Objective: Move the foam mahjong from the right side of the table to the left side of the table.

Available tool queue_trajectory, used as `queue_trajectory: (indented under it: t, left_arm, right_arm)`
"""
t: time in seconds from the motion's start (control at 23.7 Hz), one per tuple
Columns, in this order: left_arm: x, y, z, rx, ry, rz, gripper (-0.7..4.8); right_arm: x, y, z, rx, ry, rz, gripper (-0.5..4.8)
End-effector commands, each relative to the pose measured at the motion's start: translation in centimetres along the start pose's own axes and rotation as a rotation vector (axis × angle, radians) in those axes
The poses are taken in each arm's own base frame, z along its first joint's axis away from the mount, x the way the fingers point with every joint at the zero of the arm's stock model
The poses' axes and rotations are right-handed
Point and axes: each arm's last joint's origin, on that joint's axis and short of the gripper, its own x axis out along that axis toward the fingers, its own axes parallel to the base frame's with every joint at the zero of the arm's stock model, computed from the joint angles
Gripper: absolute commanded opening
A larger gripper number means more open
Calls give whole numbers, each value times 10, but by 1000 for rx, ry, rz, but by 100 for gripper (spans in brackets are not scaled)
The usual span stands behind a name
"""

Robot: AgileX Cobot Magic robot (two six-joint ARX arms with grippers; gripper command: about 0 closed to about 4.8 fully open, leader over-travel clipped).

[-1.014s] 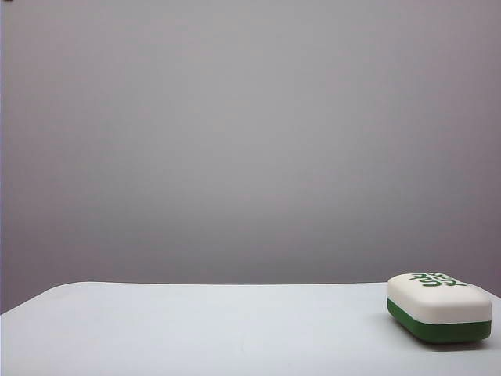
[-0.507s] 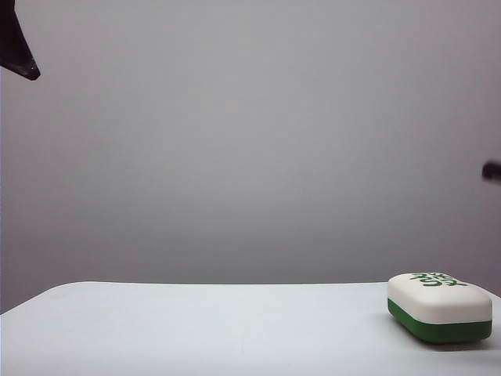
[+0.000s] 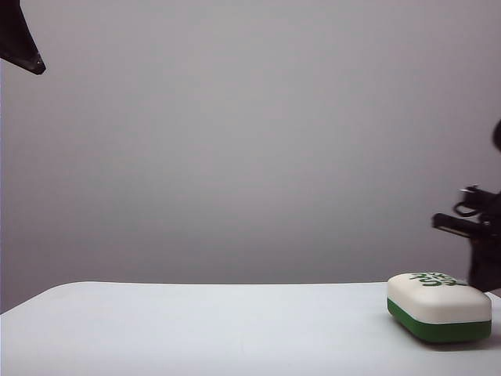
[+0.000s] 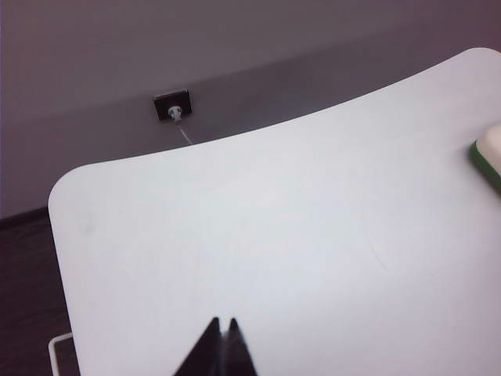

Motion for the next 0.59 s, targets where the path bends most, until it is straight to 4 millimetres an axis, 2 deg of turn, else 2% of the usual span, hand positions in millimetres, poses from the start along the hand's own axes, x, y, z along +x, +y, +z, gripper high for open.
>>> queue_trajectory:
  t: [0.04, 0.34, 0.59]
  left_arm:
    - [-2, 0, 0, -6, 10, -4, -5]
    - [-2, -1, -2, -10, 28, -7, -5]
    - [-3, -1, -6, -17, 63, -13, -5]
  right_arm:
    - [7, 20, -2, -42, 47, 34, -5]
    - [12, 54, -17, -128, 98, 69, -5]
    - [15, 101, -42, -191, 173, 140, -5]
